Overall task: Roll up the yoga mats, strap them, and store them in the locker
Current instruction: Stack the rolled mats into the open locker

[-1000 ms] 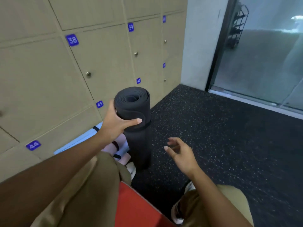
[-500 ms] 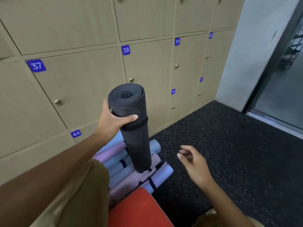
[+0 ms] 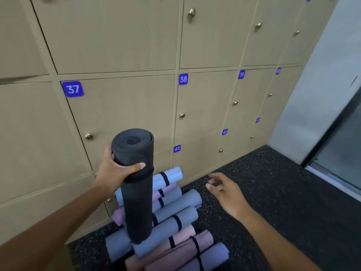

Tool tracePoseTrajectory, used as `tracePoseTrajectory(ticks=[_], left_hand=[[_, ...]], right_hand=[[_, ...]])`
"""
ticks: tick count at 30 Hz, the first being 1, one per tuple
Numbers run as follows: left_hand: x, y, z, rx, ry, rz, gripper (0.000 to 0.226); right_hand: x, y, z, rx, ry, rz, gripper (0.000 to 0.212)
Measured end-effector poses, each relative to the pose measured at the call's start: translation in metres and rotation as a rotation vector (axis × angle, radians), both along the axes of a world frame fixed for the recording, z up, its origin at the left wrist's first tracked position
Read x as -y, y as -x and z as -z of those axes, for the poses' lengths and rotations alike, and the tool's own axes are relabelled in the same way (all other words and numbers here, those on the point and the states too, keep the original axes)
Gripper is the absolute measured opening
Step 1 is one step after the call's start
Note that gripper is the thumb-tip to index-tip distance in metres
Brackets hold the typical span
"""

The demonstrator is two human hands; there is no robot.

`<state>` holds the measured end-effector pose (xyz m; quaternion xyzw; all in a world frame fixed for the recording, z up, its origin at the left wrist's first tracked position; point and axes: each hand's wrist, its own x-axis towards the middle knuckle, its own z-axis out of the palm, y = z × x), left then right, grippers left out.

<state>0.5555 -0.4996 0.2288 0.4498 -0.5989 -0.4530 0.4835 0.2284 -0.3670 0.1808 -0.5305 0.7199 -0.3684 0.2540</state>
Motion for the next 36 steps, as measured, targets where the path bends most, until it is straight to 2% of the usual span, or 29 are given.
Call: tracePoseTrajectory(ticks=[8, 14, 20, 26, 30, 36], left_hand=[[0.058, -0.009, 0.037, 0.039, -0.024, -0.035, 0.088], [0.103, -0.007, 0.053, 0.099, -0.064, -0.038, 0.094], [0.138, -0.006, 0.06, 0.167, -0.133, -0.088, 0.101], [0.149, 0.007, 0.045, 0.241, -0.186, -0.05, 0.106], [0.148, 0.014, 0.046, 0.287, -0.176, -0.038, 0.113], [0.138, 0.02, 0.055, 0.253, -0.131, -0.034, 0.103]], right_hand=[[0.161, -0.008, -0.051, -0.21, -0.018, -0.085, 0.043], [0.282, 0.009, -0.059, -0.424, -0.053, -0.1, 0.051], [0.375, 0.034, -0.051, -0.492, -0.078, -0.12, 0.055], [0.399, 0.033, -0.054, -0.643, -0.148, -0.102, 0.049], [0.392, 0.032, -0.055, -0.633, -0.163, -0.085, 0.051], [0.364, 0.04, -0.042, -0.614, -0.084, -0.03, 0.041]])
